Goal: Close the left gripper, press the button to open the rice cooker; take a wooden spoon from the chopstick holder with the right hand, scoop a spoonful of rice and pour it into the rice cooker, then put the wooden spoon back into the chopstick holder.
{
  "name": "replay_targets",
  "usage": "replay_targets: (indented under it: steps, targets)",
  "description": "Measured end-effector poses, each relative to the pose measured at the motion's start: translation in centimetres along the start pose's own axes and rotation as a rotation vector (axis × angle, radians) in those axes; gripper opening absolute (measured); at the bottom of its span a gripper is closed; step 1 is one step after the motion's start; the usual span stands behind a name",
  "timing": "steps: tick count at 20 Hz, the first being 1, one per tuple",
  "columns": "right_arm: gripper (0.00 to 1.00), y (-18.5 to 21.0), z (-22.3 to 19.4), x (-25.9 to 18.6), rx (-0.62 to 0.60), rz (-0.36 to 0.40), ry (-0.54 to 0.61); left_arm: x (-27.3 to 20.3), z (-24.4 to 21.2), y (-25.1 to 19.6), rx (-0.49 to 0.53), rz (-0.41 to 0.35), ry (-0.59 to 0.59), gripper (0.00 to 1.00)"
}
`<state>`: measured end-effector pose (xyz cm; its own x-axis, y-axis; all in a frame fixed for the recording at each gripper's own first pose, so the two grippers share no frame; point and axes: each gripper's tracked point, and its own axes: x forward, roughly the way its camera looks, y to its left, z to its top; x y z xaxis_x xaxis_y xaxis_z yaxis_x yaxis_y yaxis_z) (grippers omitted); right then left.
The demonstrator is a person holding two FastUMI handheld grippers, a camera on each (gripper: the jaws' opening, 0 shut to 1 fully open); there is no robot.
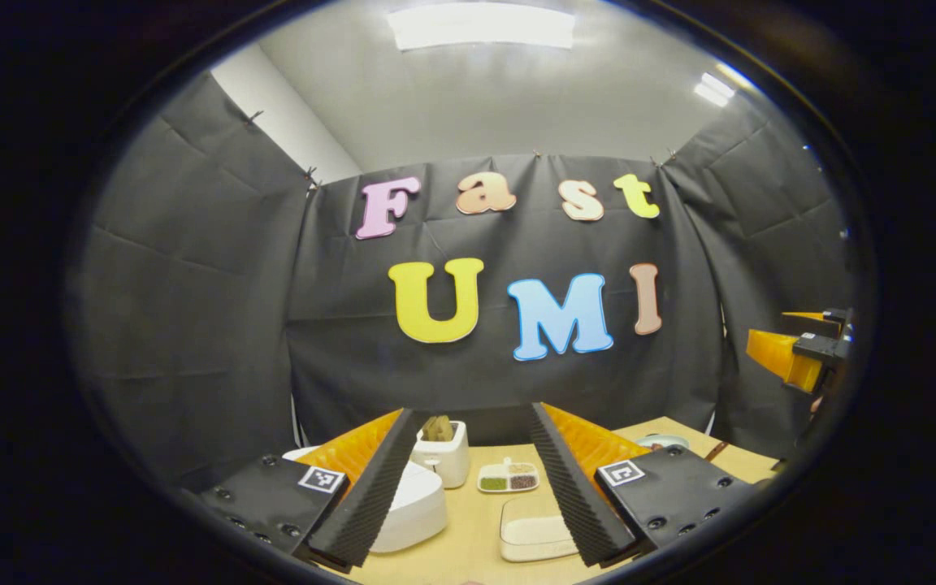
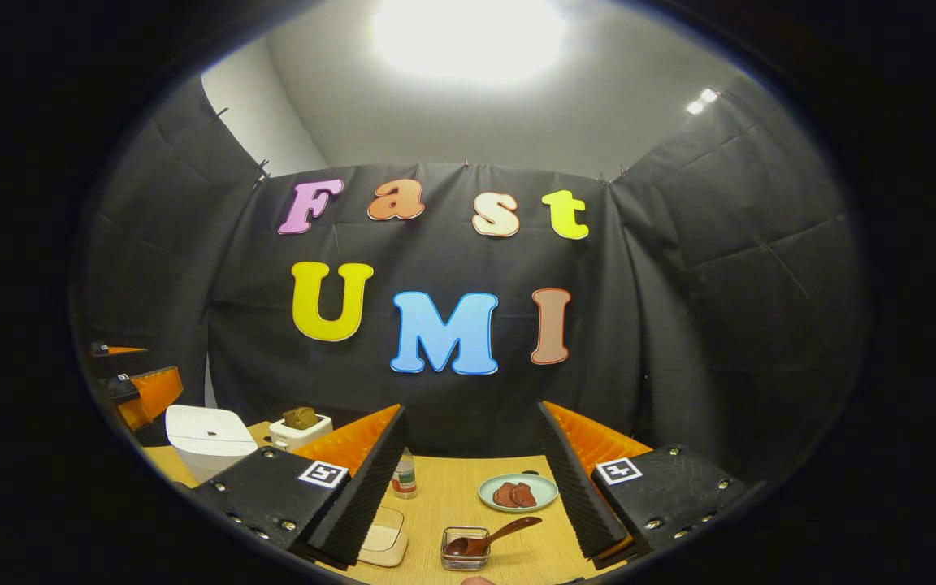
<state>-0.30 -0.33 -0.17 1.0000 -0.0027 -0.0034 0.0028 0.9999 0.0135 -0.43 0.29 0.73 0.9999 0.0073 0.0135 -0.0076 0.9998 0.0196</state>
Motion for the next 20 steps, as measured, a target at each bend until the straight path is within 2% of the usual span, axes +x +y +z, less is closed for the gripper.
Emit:
replay_targets:
  steps: [7, 9, 11, 12, 13, 16, 18, 19, 20]
  targets:
    - [0.95, 0.3, -0.4, -0.1, -0.001, 0.006, 0.008, 0.1, -0.1, 0.3, -0.019, -0.002, 0.000, 0.98]
    - [0.95, 0.4, -0.5, -0.1, -0.001, 0.010, 0.011, 0.1, -0.6, 0.5, -0.020, 0.003, 0.006, 0.94]
    - [0.95, 0.4, -0.6, 0.1, -0.003, 0.011, 0.016, 0.0, -0.7, 0.8, -0.011, 0.005, 0.009, 0.85]
    - [0.95, 0.5, -0.7, 0.1, -0.004, 0.014, 0.019, -0.1, -0.7, 0.7, -0.014, -0.006, 0.009, 0.77]
    - [0.95, 0.5, -0.7, 0.2, -0.002, 0.017, 0.021, 0.0, -0.7, 0.6, -0.018, -0.017, 0.006, 0.74]
    - [0.95, 0.8, -0.6, 0.4, 0.004, 0.019, 0.013, 0.6, -0.5, 2.0, -0.004, 0.019, -0.005, 0.37]
    - [0.95, 0.9, -0.6, 0.5, 0.002, 0.019, 0.010, 0.7, -0.7, 2.2, -0.020, 0.010, -0.004, 0.22]
    - [0.95, 1.1, -0.7, 0.5, -0.001, 0.021, 0.011, 0.5, -0.7, 2.0, -0.029, -0.002, 0.000, 0.22]
    - [0.95, 1.3, -0.8, 0.6, -0.003, 0.022, 0.012, 1.4, -1.1, 3.5, -0.028, 0.027, 0.001, 0.16]
